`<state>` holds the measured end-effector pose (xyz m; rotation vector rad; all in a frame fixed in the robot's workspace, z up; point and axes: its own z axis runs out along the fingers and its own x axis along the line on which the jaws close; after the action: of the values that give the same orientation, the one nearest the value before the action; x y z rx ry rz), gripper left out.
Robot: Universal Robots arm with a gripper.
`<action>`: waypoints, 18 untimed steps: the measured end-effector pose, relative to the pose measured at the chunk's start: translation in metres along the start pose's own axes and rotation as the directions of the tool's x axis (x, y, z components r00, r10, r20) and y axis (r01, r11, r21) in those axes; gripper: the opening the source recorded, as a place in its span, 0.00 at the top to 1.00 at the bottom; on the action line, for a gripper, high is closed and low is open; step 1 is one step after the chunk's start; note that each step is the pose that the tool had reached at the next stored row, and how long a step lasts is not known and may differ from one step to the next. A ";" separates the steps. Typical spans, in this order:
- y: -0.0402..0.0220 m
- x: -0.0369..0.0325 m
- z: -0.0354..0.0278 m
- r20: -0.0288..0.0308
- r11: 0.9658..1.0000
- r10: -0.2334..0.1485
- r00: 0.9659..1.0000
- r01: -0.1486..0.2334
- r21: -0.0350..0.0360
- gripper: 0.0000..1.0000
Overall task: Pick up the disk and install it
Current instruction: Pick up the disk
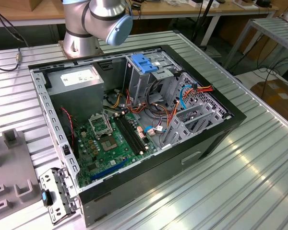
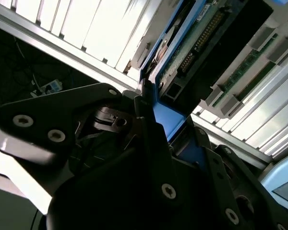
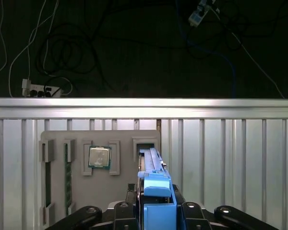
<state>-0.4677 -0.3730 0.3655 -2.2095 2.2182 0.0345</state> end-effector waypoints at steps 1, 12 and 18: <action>0.0000 0.0000 -0.0022 0.000 1.000 0.000 1.000 0.000 0.000 0.63; 0.0001 -0.0003 -0.0142 -0.001 1.000 0.000 1.000 0.000 0.000 0.63; 0.0001 -0.0003 -0.0143 -0.001 1.000 0.000 1.000 0.000 0.000 0.63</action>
<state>-0.4677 -0.3730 0.3798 -2.2099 2.2185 0.0337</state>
